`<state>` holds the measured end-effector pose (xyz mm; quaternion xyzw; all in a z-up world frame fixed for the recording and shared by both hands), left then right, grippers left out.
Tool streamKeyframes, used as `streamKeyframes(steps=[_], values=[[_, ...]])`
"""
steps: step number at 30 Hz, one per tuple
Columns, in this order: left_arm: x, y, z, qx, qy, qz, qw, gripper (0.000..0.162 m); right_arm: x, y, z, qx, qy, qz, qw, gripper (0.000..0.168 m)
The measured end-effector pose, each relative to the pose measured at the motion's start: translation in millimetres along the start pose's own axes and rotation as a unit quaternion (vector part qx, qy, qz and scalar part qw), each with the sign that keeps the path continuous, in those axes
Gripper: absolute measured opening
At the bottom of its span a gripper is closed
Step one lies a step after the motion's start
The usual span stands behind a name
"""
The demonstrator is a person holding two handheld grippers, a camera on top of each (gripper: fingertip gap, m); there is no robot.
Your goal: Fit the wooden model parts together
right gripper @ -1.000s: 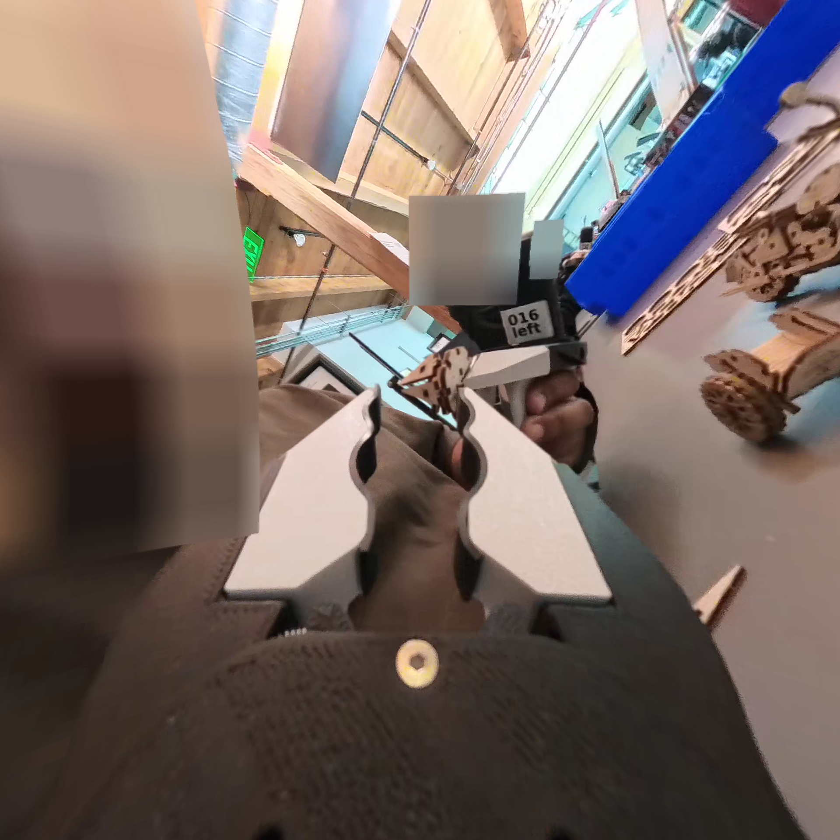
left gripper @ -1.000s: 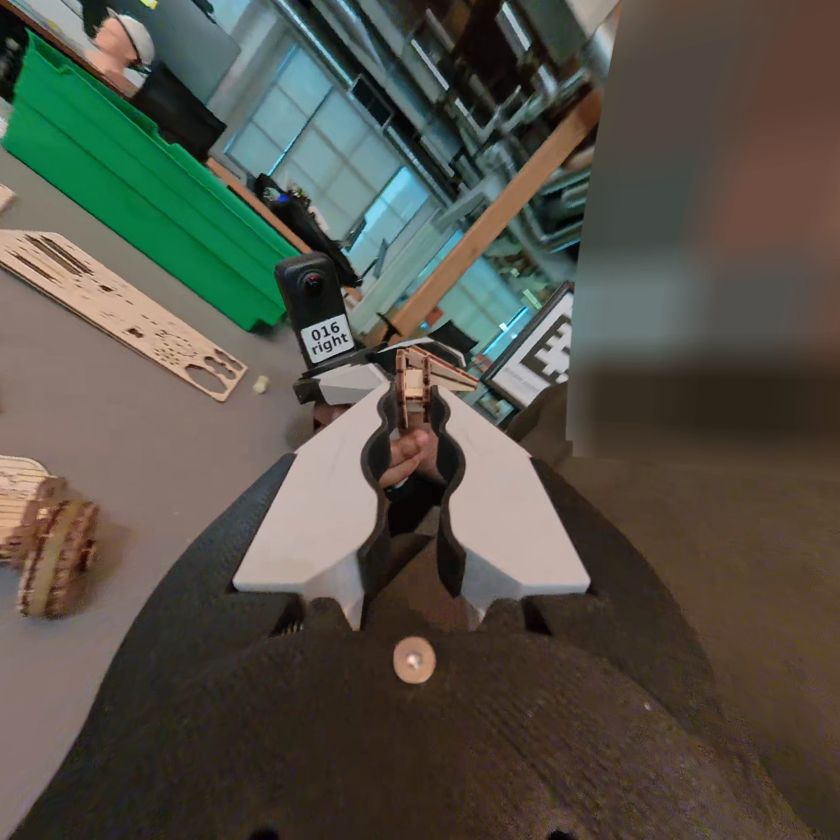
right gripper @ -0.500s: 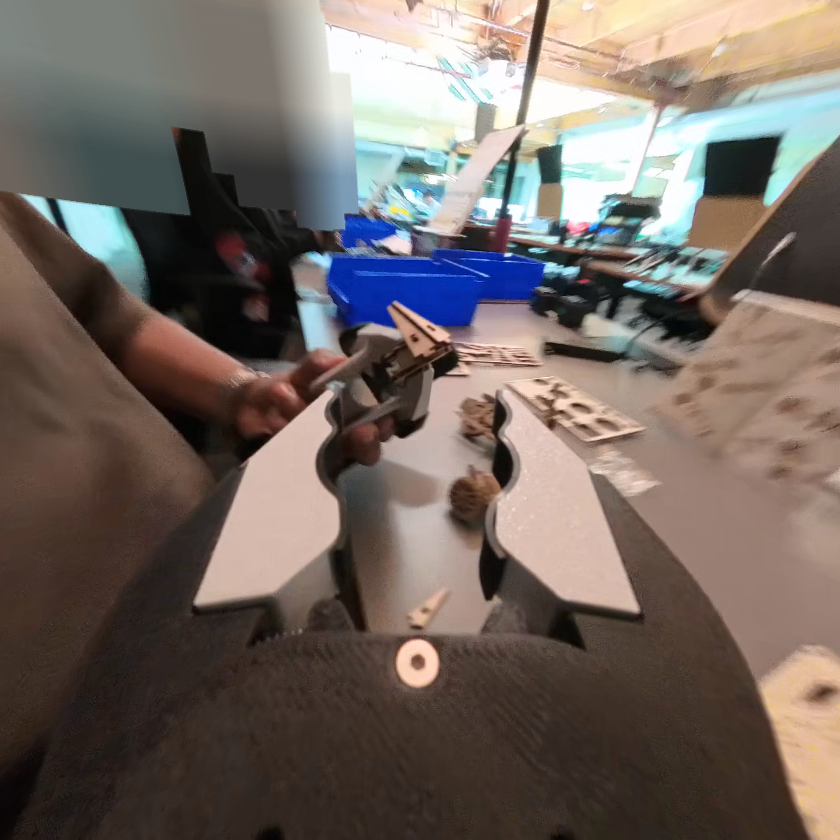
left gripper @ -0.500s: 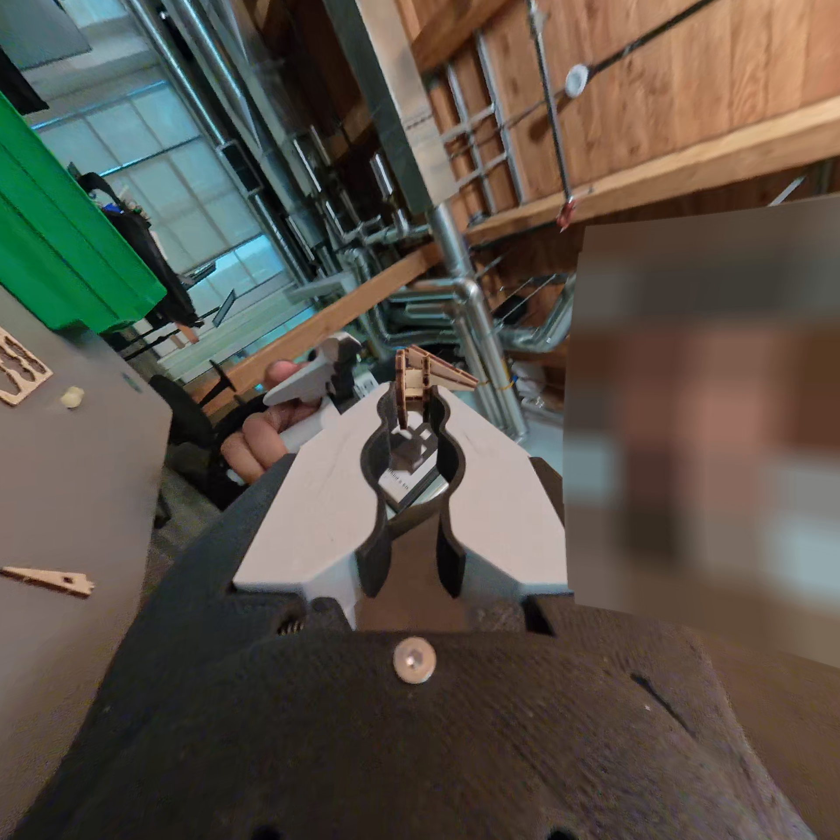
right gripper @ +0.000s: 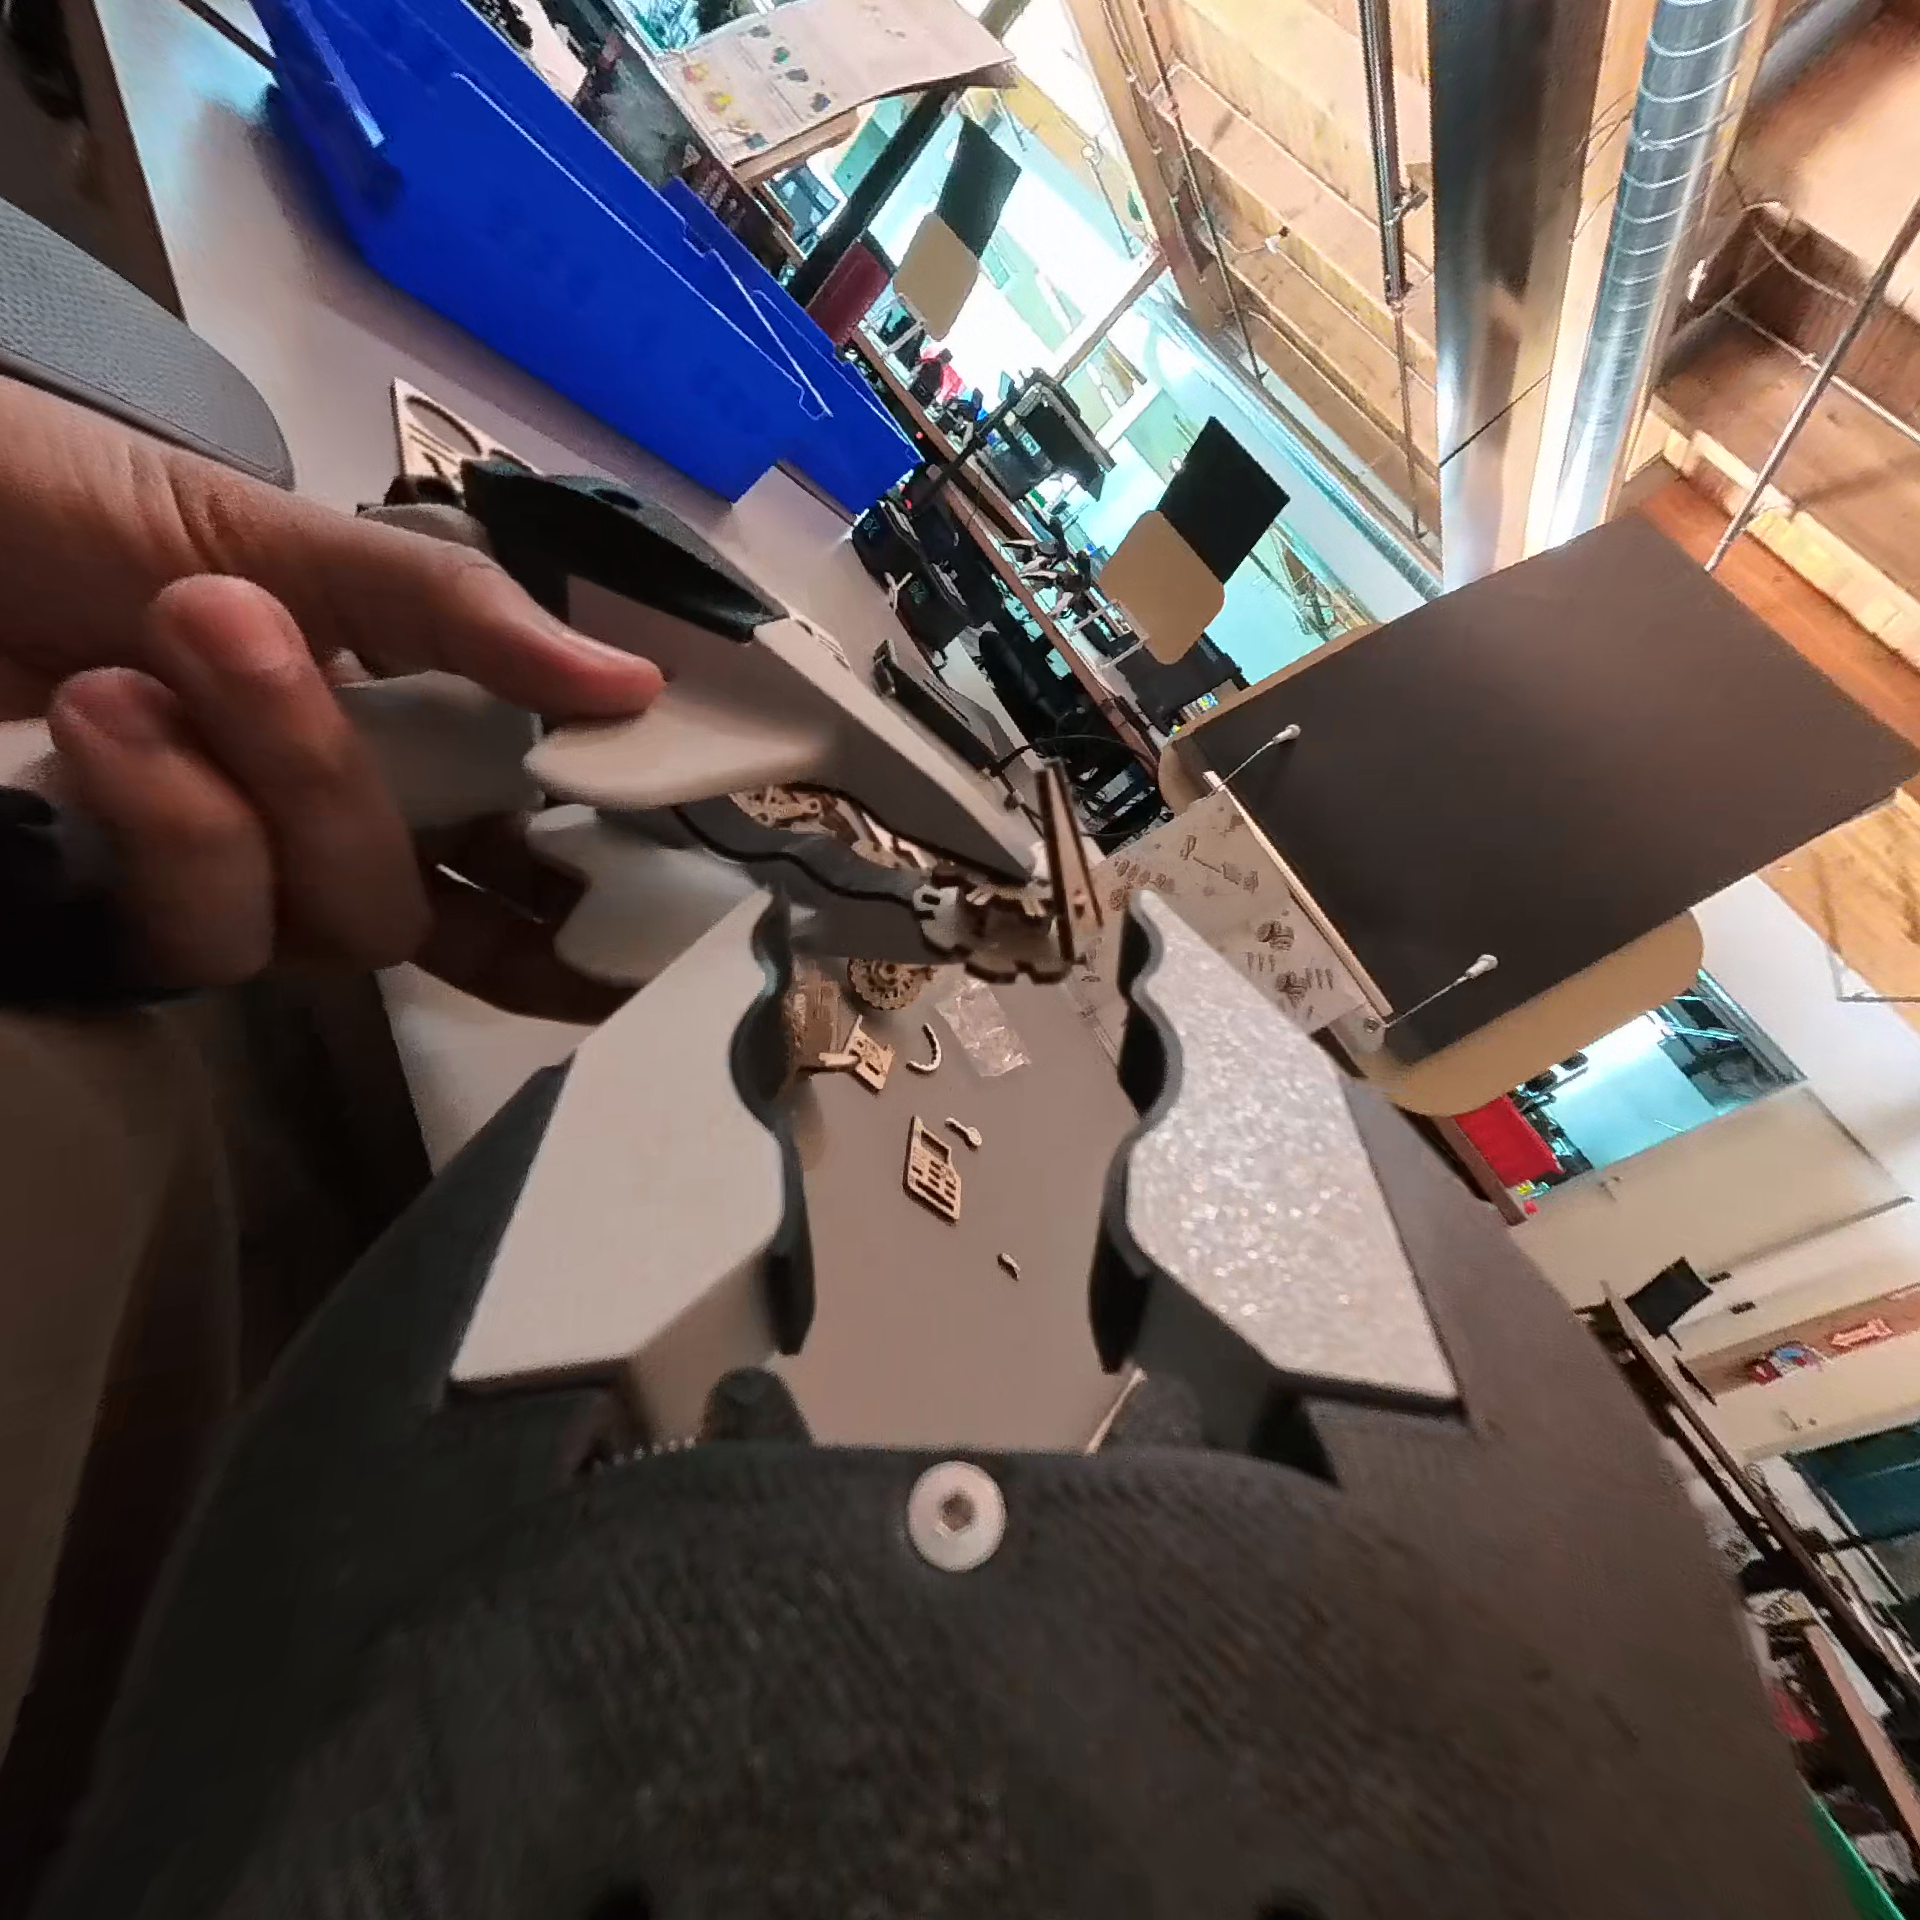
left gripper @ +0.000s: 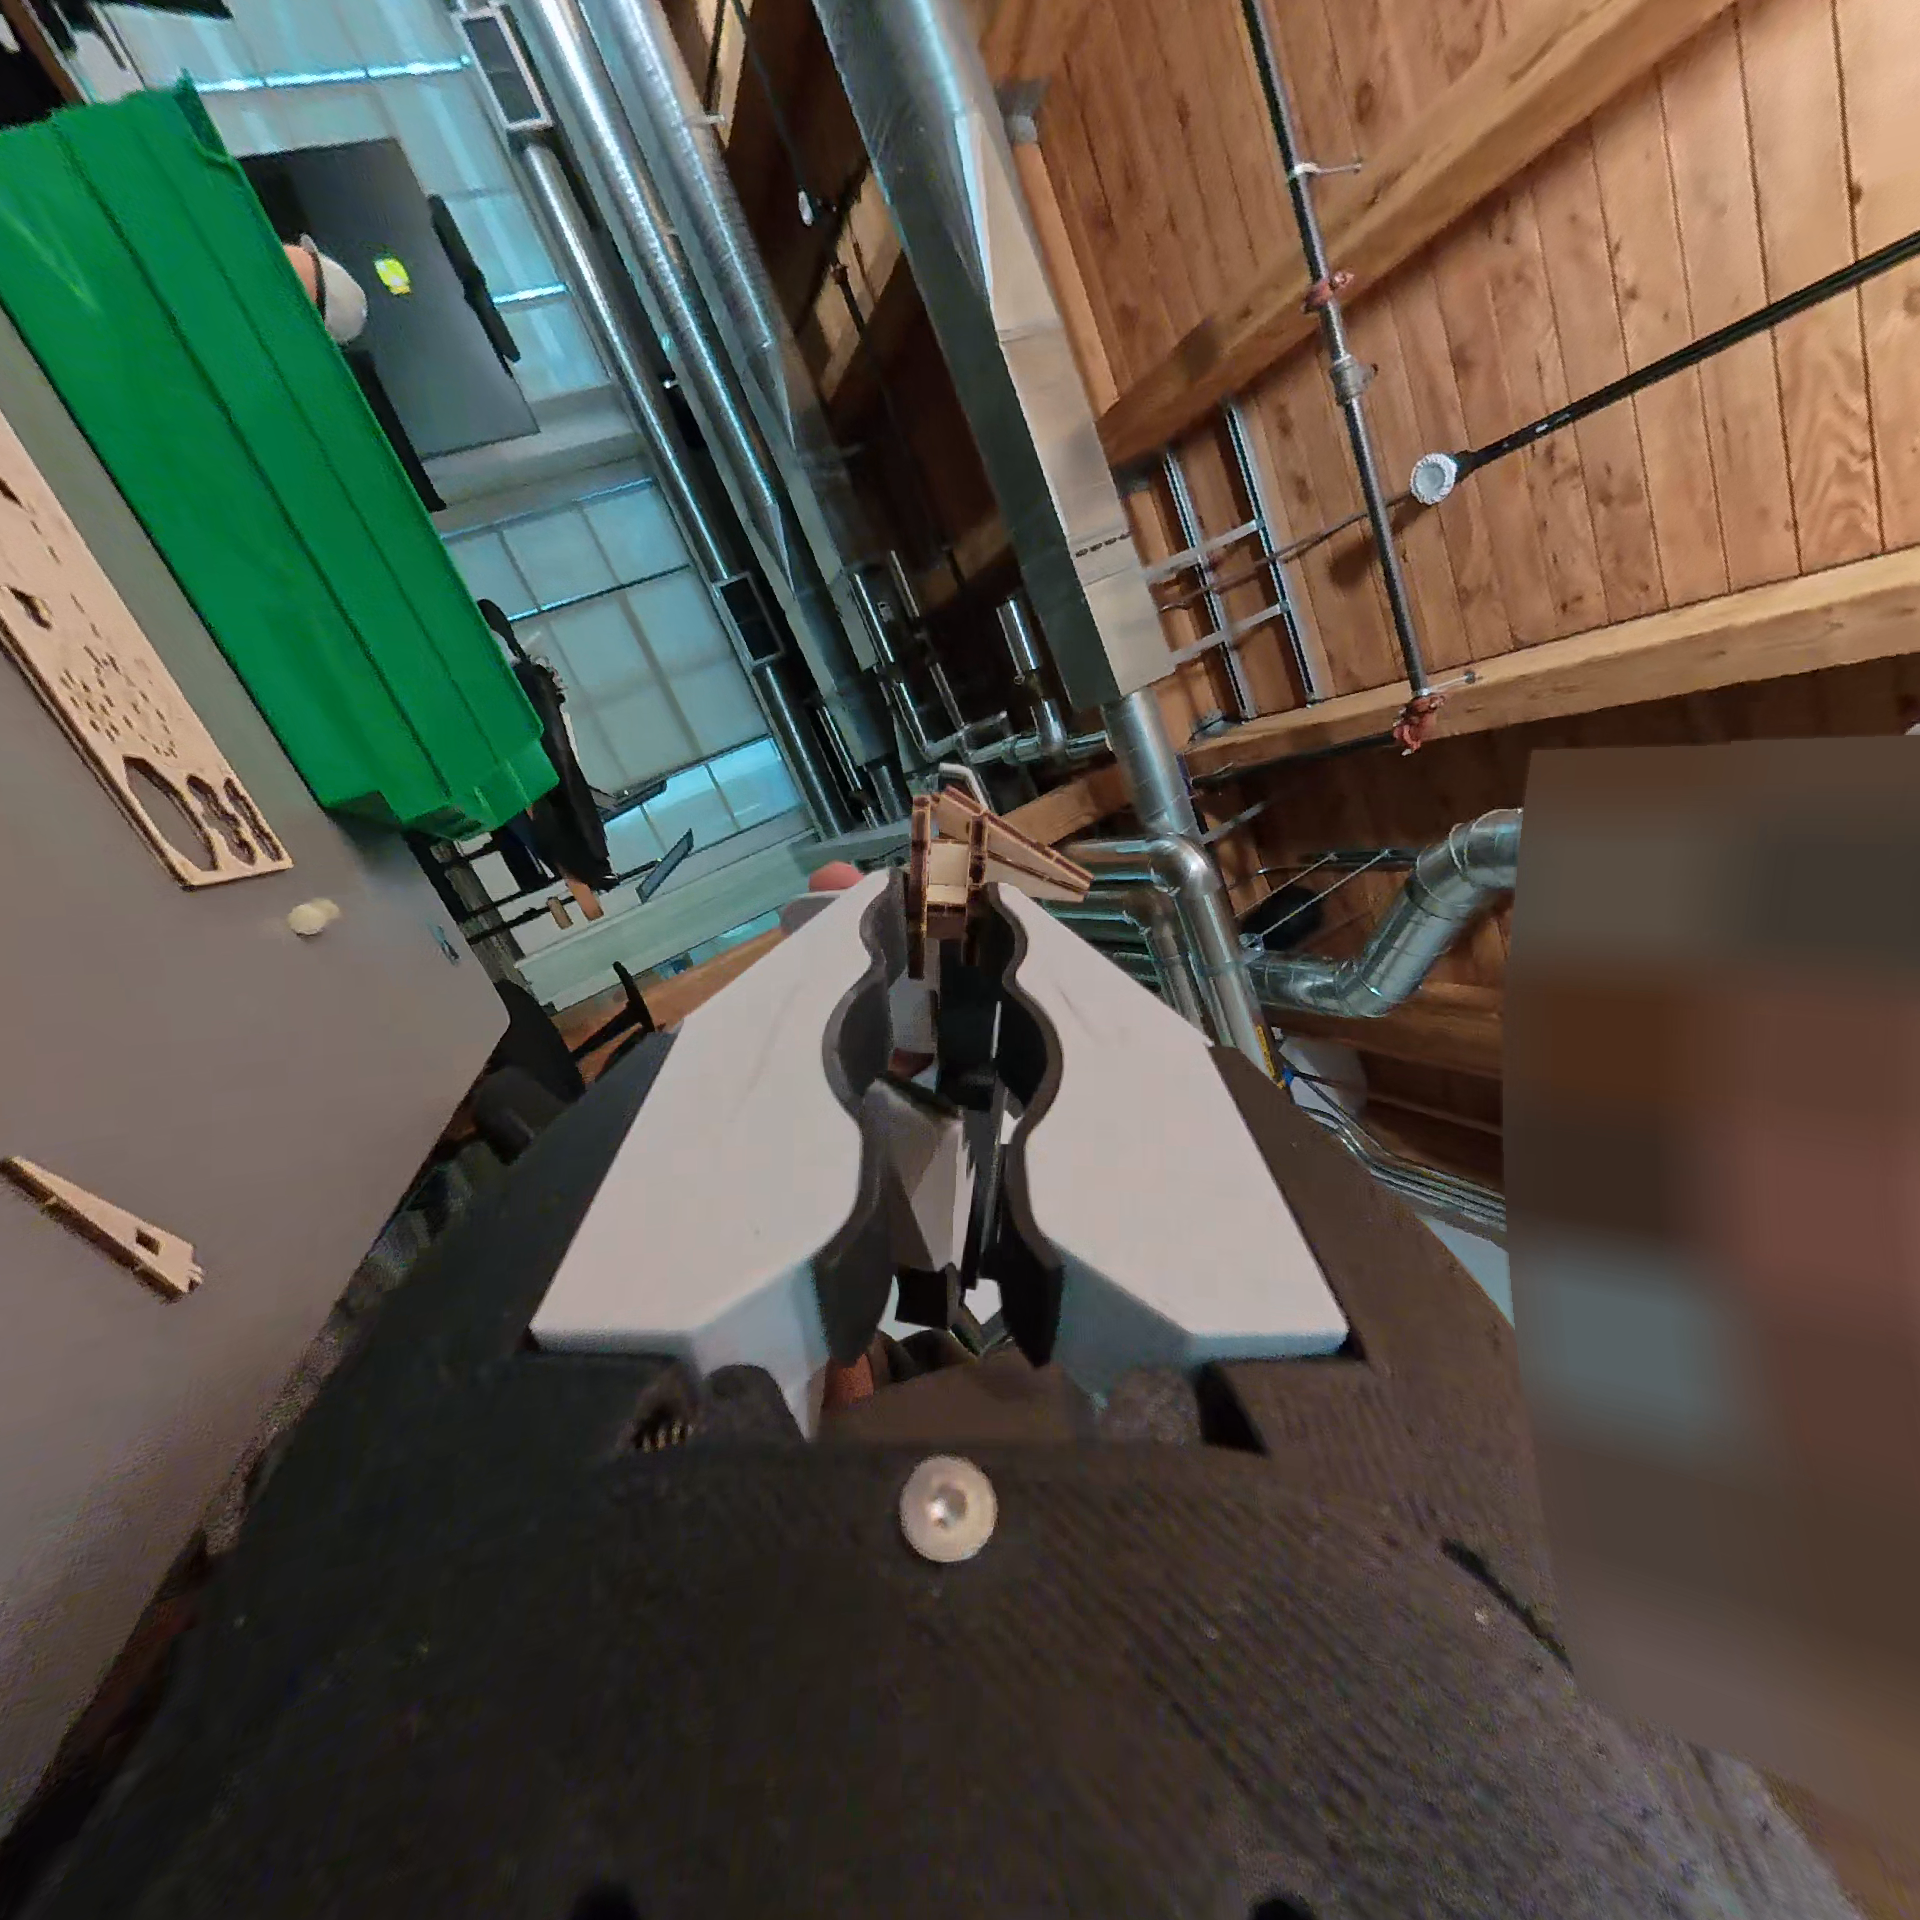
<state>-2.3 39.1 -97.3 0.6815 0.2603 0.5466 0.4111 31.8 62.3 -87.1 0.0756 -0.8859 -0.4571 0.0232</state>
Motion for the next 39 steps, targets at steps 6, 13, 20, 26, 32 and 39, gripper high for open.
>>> streamKeyframes(steps=[6,13,20,26,32,39], values=[[-0.5,3.2,4.4,0.016,-0.02,0.007,1.0,0.013,-7.8,8.2,-2.5,0.011,0.023,0.015,1.0,0.037],[0.8,4.4,7.3,0.066,-0.062,-0.007,0.996,0.035,-16.5,14.3,-8.3,0.058,0.056,0.006,0.997,0.034],[-0.4,18.8,-4.5,0.192,-0.132,-0.006,0.972,0.053,-25.5,19.8,-5.9,0.246,0.15,-0.123,0.95,0.034],[0.8,17.4,26.3,0.402,-0.236,-0.057,0.883,0.056,-35.3,28.1,-2.9,0.401,0.226,-0.222,0.86,0.033],[2.1,22.2,34.8,0.439,-0.225,-0.05,0.868,0.053,-35.9,11.4,-5.9,0.382,0.227,-0.266,0.856,0.034],[1.1,18.2,29.0,0.451,-0.225,-0.073,0.861,0.038,-34.0,16.7,5.1,0.426,0.232,-0.275,0.83,0.034]])
Point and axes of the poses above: each gripper's, where its closed fingertips meet, x out along the fingers, z out of its underside, y = z × x across the jaws, the point moved 4 cm from there along -x, back along the fingers, and after that the axes turned 9 degrees about -x, right-handed, at the moved point
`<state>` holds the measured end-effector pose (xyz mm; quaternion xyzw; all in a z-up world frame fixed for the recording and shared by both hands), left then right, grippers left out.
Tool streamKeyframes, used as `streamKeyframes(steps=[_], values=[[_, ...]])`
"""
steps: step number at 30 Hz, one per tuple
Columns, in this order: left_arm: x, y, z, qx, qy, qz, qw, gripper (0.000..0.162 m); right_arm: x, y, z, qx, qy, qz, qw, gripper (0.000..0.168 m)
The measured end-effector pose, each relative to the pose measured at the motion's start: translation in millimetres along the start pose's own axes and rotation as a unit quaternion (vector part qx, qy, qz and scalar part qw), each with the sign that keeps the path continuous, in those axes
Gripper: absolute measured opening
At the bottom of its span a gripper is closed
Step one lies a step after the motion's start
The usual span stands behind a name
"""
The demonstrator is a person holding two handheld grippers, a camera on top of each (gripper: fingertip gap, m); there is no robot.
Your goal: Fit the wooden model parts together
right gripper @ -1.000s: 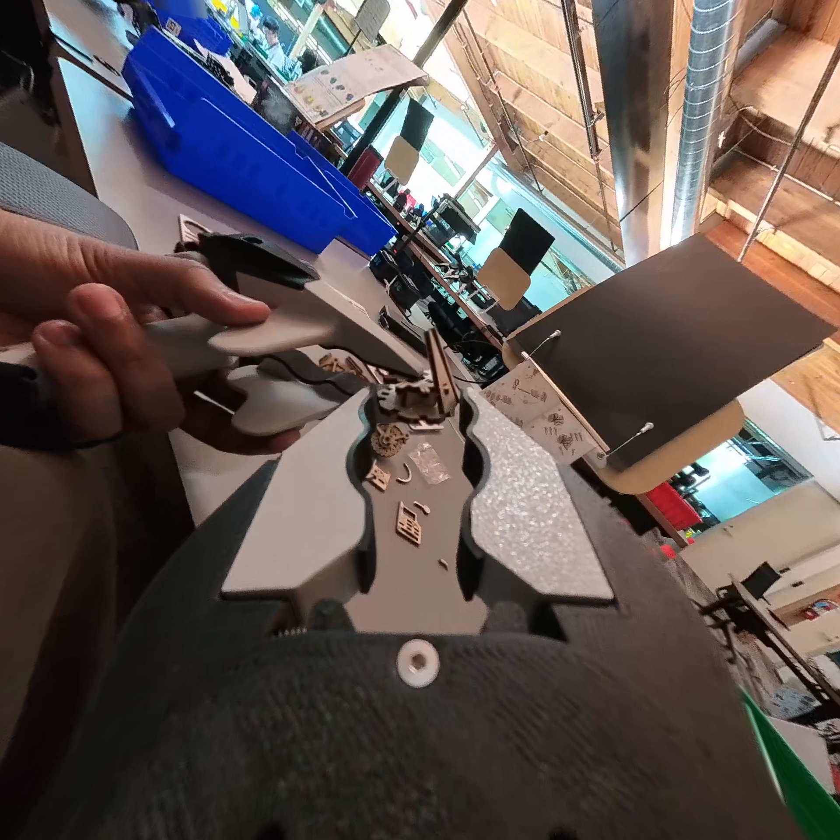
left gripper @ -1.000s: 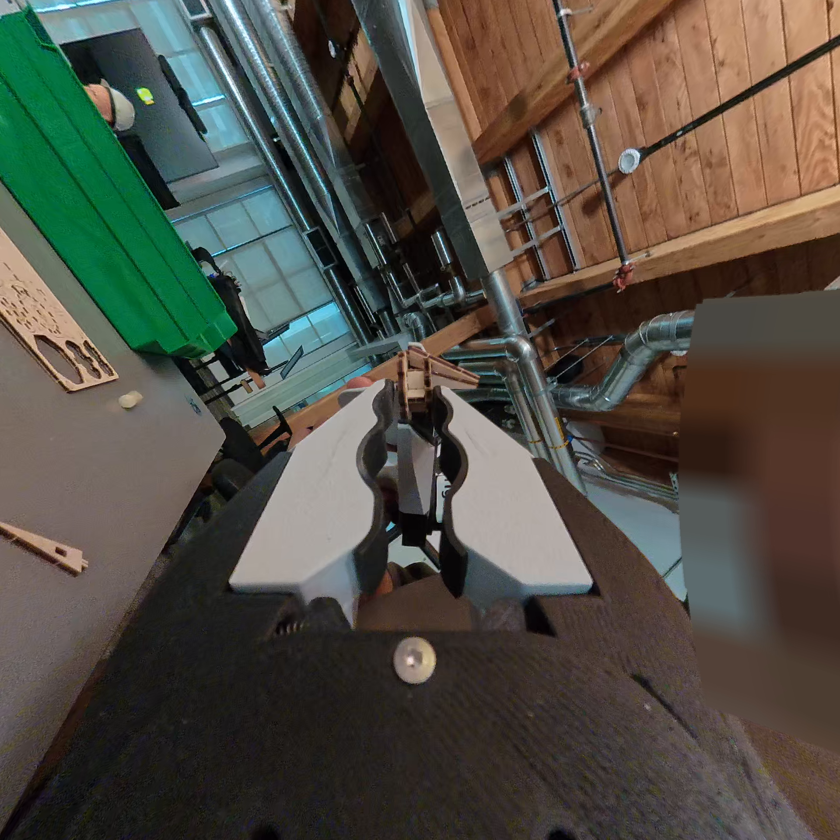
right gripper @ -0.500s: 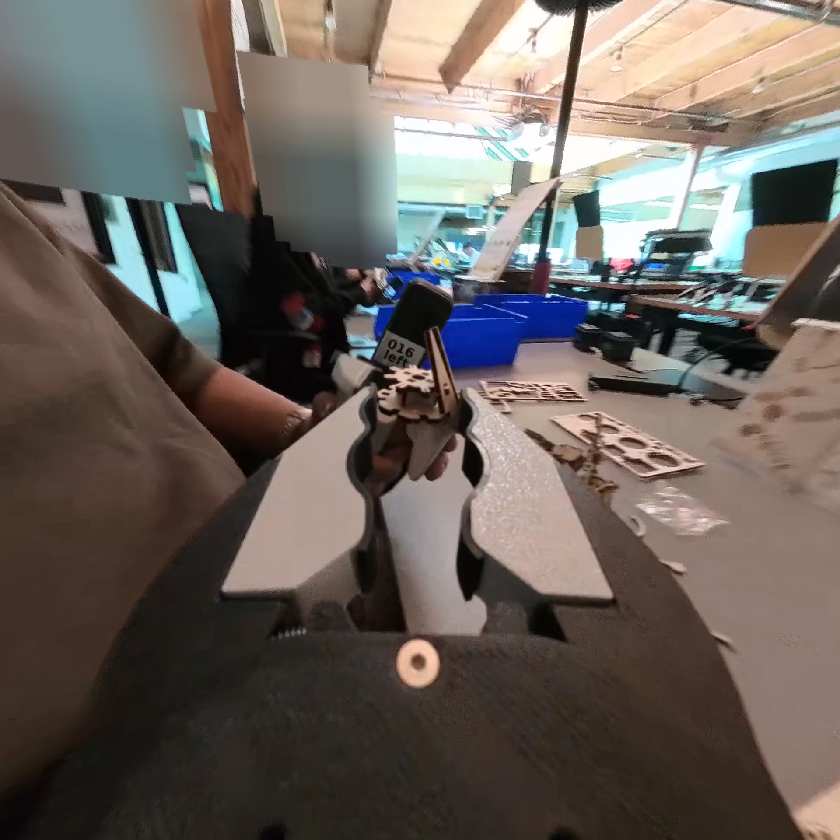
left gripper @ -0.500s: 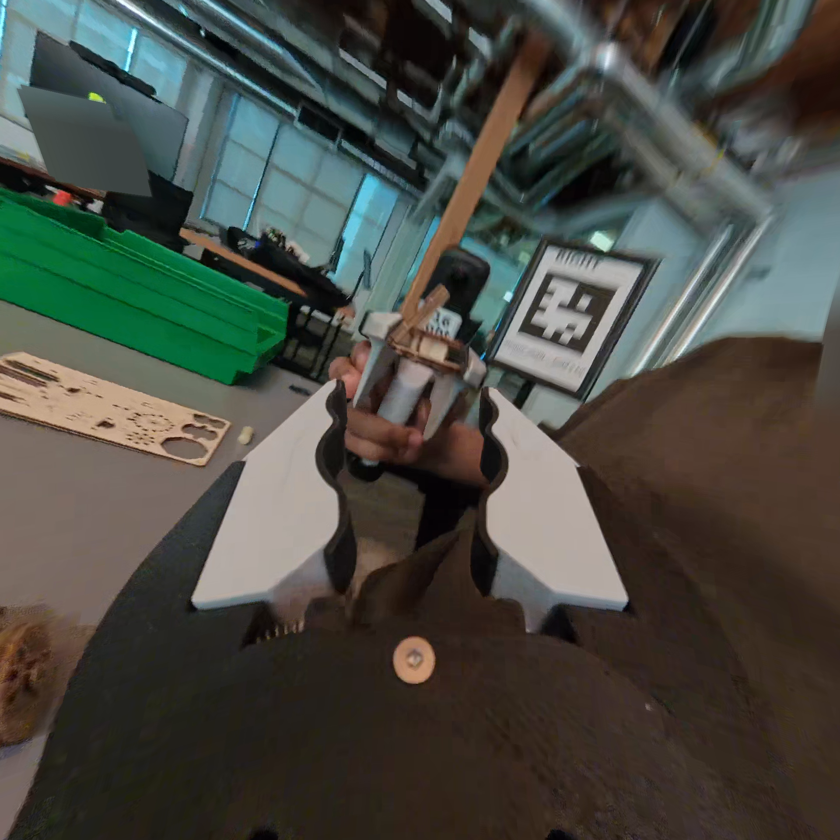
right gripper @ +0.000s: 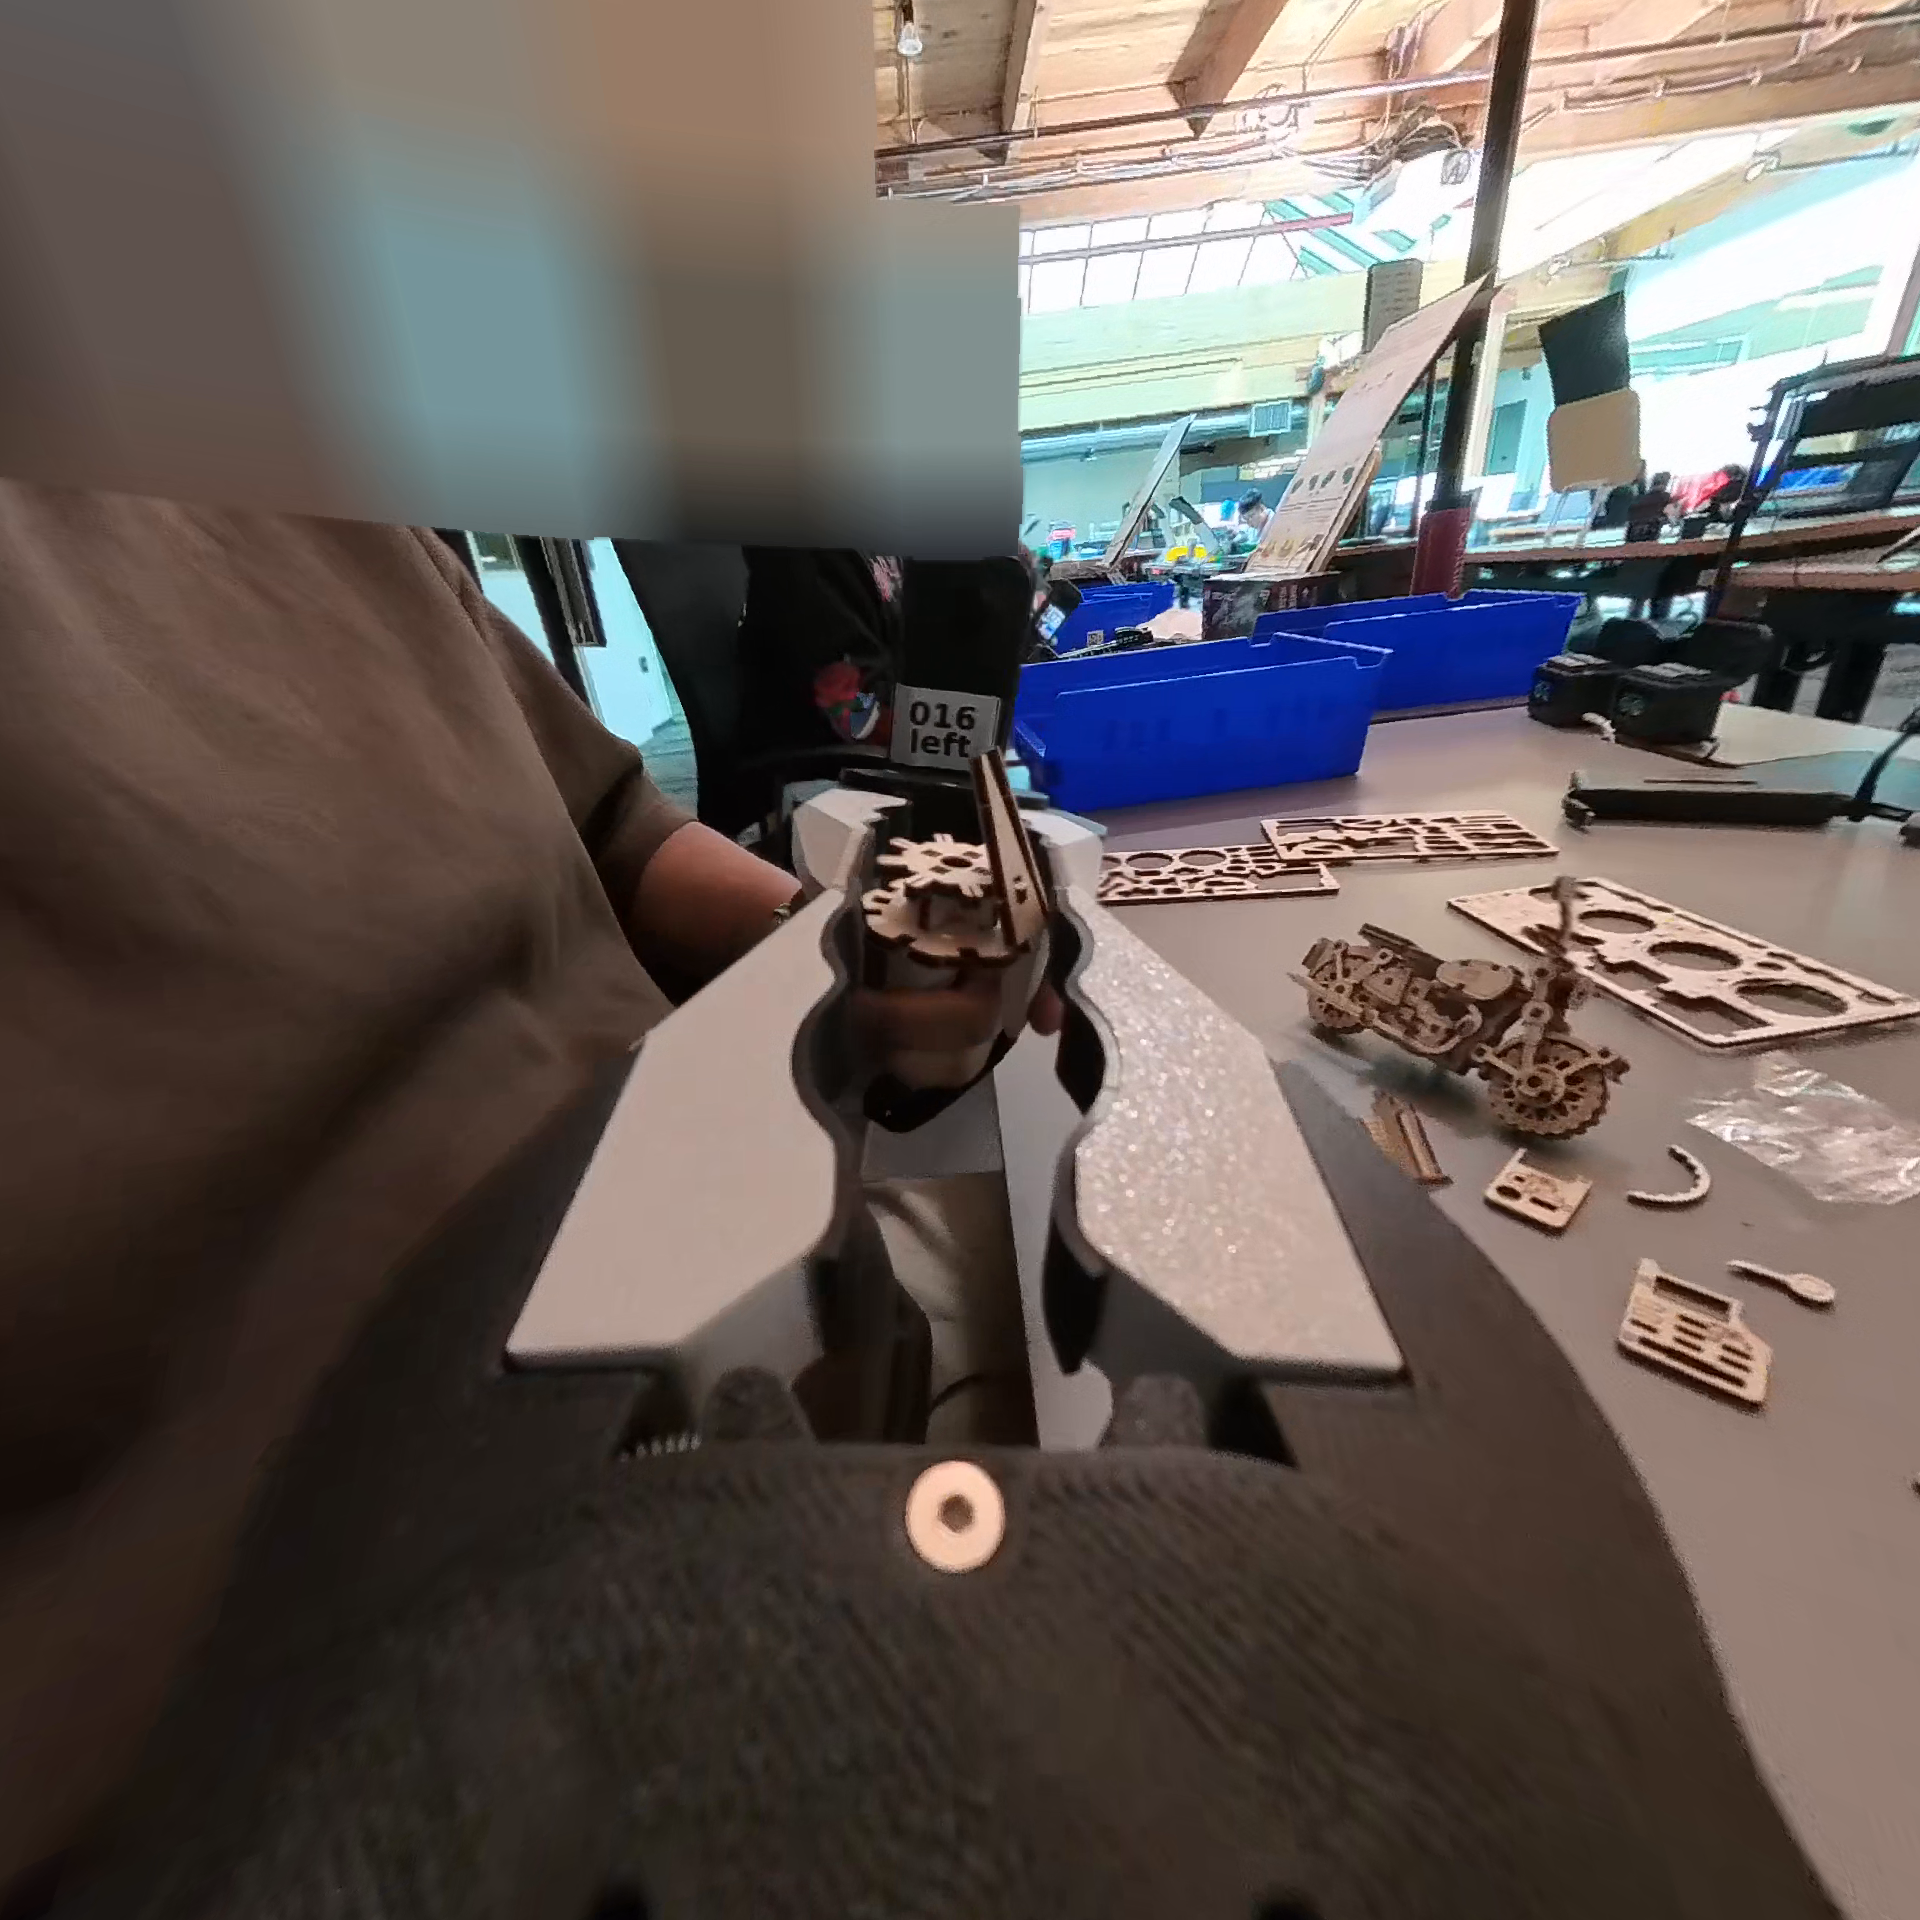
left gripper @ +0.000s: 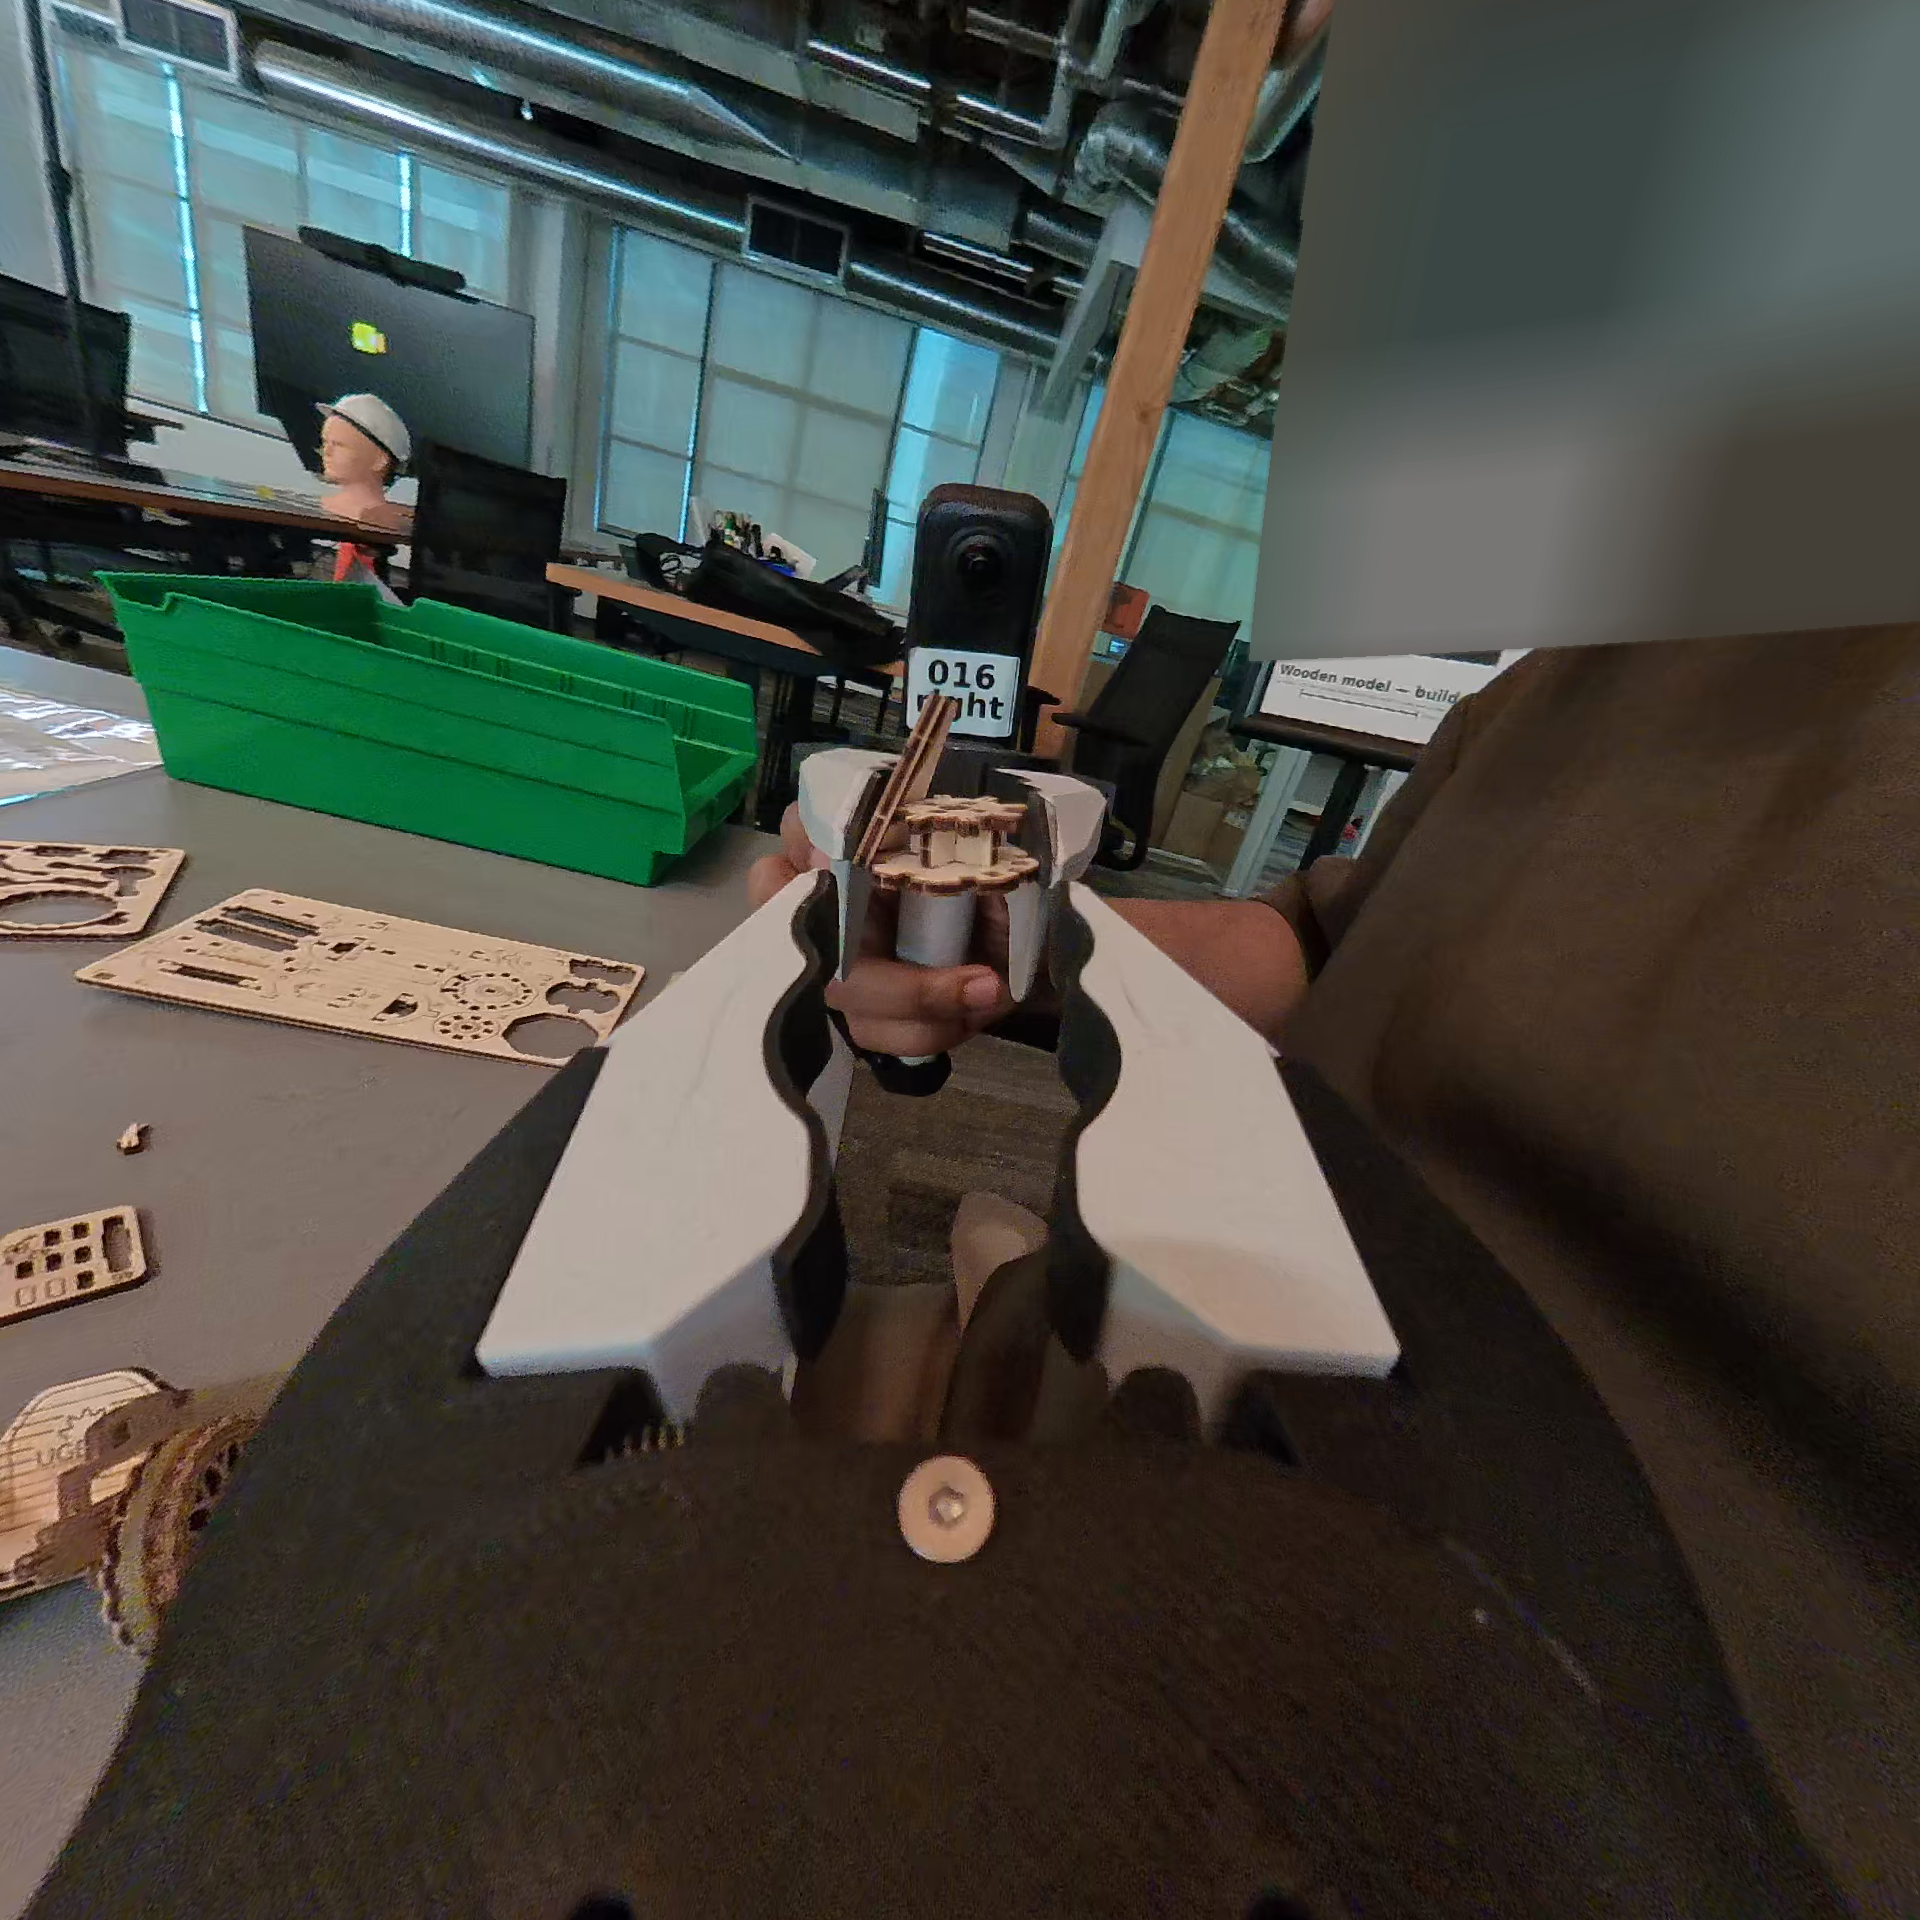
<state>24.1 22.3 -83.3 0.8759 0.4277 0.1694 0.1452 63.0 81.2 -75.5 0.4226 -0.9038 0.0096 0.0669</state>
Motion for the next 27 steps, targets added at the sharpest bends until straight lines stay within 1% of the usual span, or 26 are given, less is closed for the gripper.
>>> streamKeyframes(steps=[6,8,19,25,27], values=[[-0.9,-5.6,0.1,-0.011,0.0,-0.013,1.0,0.037,0.5,4.0,5.3,0.03,-0.003,-0.004,1.0,0.034],[-0.8,-5.2,0.9,-0.017,-0.004,-0.006,1.0,0.033,0.5,5.3,7.1,0.037,-0.01,-0.005,0.999,0.034],[0.7,-2.5,9.4,-0.04,-0.039,0.03,0.998,0.044,-4.5,2.0,14.4,0.031,-0.054,-0.035,0.997,0.035],[1.7,-3.2,11.8,-0.032,-0.047,0.024,0.998,0.044,-6.0,2.1,16.3,0.037,-0.068,-0.044,0.996,0.035],[0.9,-4.5,9.4,-0.037,-0.039,0.022,0.998,0.045,-6.6,1.6,17.9,0.035,-0.078,-0.047,0.995,0.035]])
Point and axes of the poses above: each gripper's, where its closed fingertips meet, x out along the fingers, z out of its underside, y = z × x across the jaws, the point moved 4 cm from there along -x, back along the fingers, and after that the axes turned 9 degrees about -x, right-handed, at the moved point
